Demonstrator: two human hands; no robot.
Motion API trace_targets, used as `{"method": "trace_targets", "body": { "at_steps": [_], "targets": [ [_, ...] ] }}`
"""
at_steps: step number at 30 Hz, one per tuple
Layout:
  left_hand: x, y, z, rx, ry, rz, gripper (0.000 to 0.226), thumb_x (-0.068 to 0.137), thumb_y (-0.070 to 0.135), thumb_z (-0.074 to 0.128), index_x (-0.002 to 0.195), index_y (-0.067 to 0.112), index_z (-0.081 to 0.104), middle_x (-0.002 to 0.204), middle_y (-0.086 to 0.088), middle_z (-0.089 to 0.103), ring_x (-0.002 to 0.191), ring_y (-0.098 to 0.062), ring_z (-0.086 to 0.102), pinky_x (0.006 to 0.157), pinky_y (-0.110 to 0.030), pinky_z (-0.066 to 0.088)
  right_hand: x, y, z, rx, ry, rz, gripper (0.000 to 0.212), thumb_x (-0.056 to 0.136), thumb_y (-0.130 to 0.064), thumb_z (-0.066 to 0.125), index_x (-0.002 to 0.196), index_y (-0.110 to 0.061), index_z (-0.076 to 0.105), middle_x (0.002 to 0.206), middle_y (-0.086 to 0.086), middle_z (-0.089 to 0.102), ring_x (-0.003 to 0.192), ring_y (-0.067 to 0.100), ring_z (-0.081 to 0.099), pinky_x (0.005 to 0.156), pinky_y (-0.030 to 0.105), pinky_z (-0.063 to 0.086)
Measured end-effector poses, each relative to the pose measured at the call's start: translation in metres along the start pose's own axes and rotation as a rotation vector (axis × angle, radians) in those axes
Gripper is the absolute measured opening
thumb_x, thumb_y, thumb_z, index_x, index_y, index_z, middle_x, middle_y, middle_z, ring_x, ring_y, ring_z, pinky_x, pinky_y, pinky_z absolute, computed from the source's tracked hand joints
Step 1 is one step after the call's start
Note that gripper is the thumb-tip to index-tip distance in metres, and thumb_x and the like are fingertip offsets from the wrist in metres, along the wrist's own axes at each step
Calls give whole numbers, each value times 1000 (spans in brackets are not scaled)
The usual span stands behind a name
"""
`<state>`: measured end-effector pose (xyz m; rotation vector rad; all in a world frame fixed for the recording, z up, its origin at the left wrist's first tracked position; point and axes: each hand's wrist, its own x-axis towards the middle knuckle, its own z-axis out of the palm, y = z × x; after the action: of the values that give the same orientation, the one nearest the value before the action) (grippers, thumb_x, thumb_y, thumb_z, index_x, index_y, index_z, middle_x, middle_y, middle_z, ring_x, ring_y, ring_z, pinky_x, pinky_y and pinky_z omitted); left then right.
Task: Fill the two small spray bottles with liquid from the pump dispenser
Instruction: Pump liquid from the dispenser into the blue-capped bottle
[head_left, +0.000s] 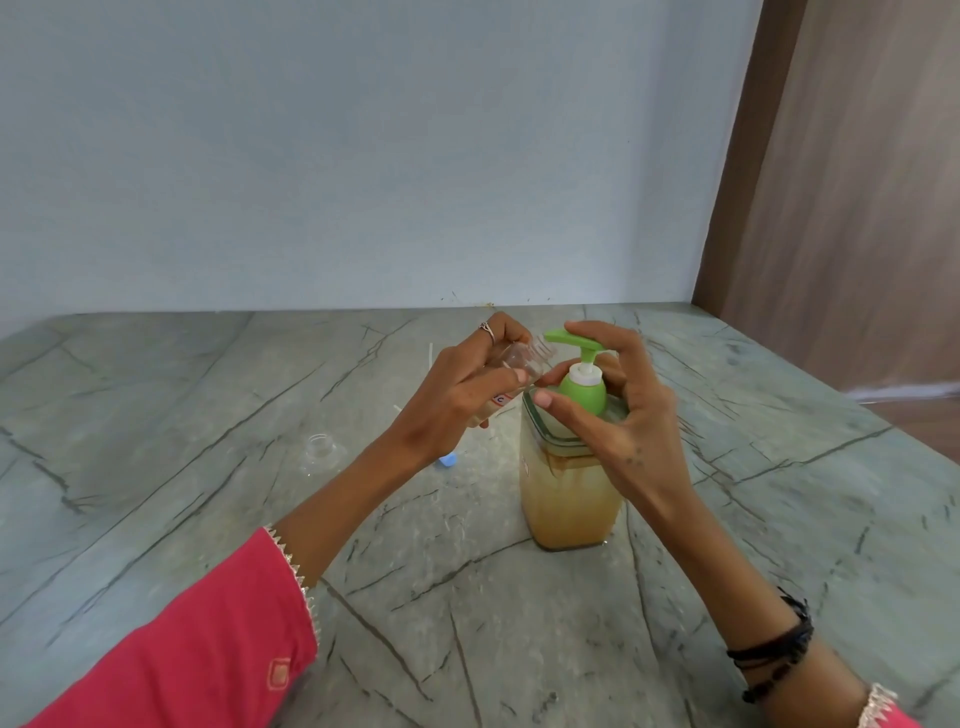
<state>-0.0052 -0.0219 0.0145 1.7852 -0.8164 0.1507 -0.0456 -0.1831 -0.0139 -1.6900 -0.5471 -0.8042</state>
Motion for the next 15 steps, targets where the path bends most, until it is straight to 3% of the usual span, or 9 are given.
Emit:
{"method": "trace_targets", "body": {
  "at_steps": [4, 8, 11, 15],
  "targets": [
    [0, 4, 2, 2, 11, 13, 35, 70, 46, 48, 95, 23, 51, 88, -26, 58, 66, -35, 51, 51, -34, 41, 1, -1, 1, 12, 17, 25, 42, 79, -21, 74, 114, -29, 53, 85, -4, 71, 83, 11, 70, 72, 23, 55],
    [1, 5, 1, 34, 15, 22, 39, 69, 48, 48, 97, 22, 50, 86, -19, 60, 65, -33, 48, 54, -36, 42, 2, -3, 2, 26, 44, 39, 36, 81, -19, 71, 110, -32, 54, 86, 2, 71, 80, 15, 70, 66, 33, 59],
    [2, 6, 1, 60, 0, 31, 31, 70, 48, 48, 95, 28, 49, 88, -24, 58, 66, -39, 50, 54, -40, 44, 3, -3, 3, 22, 52, 36, 34, 84, -14, 71, 107, -33, 54, 84, 9, 71, 77, 22, 70, 64, 46, 57],
    [1, 6, -1, 73, -4, 34, 26, 70, 46, 48, 92, 33, 48, 85, -20, 58, 67, -40, 50, 52, -38, 43, 3, -3, 3, 44, 67, 63, 31, 84, -7, 70, 105, -27, 58, 84, 6, 73, 76, 22, 71, 62, 47, 57]
  ]
}}
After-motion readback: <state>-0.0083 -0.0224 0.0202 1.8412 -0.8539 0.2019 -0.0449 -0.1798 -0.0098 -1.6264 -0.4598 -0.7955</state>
